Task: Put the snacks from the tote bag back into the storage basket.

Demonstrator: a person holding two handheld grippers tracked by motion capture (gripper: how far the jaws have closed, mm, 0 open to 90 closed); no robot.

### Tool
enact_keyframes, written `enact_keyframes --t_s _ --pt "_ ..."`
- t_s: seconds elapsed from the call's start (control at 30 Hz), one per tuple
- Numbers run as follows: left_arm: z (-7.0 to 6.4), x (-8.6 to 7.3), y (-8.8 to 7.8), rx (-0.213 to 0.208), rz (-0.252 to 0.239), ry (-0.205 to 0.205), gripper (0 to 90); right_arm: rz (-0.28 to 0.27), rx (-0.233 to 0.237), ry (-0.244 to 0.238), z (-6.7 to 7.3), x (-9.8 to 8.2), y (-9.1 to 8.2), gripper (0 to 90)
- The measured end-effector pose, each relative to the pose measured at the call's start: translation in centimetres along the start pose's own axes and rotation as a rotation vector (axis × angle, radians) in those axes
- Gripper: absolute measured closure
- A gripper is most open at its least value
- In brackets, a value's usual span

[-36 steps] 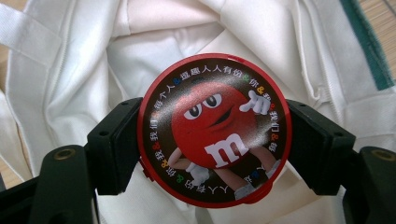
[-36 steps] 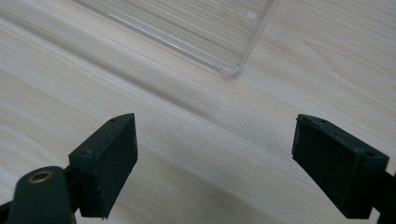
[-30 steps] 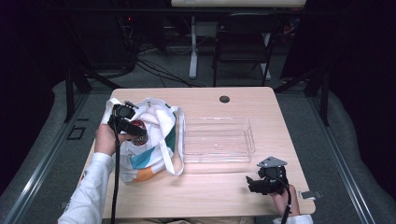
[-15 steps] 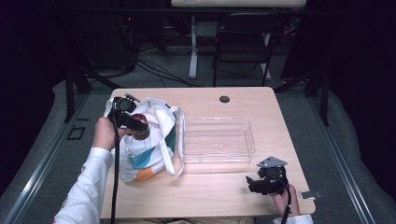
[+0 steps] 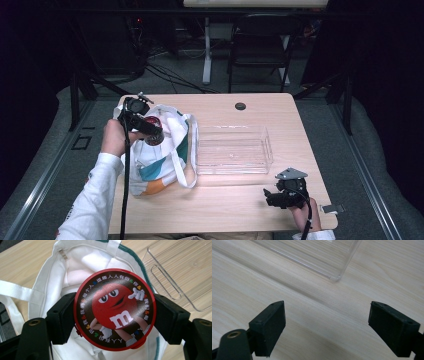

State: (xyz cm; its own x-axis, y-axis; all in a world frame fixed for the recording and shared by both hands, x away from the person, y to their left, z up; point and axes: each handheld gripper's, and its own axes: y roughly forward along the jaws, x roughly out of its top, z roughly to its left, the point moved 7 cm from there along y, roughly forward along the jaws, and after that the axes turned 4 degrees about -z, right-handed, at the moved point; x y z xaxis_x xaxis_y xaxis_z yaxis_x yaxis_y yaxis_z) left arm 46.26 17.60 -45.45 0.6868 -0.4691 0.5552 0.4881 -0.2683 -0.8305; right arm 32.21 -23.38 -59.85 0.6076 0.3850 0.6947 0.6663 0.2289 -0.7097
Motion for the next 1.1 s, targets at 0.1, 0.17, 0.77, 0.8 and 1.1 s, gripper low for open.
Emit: enact_keyframes --t_s 0.1,0.17,0.77,0.8,1.1 --pt "-0.2 0.4 -0.3 -0.005 -0.004 0.006 25.9 -0.001 0.000 0.001 0.0 0.0 0.0 13.8" --pt "-0.4 0.6 -0.5 -0.007 -0.007 0.010 26.0 0.000 0.002 -0.001 0.0 0.0 0.0 13.8" --pt "-2.3 2.9 -1.5 -0.032 -0.031 0.052 25.9 -0.001 -0.002 -0.003 0.0 0.1 0.1 13.8" --pt "-2.4 3.0 -1.6 -0.033 -0.030 0.055 26.0 -0.005 -0.001 -0.001 0.1 0.1 0.1 13.8" --pt "-3.2 3.7 -1.7 -0.048 -0.036 0.070 26.0 -0.004 0.002 -0.001 0.1 0.1 0.1 13.8"
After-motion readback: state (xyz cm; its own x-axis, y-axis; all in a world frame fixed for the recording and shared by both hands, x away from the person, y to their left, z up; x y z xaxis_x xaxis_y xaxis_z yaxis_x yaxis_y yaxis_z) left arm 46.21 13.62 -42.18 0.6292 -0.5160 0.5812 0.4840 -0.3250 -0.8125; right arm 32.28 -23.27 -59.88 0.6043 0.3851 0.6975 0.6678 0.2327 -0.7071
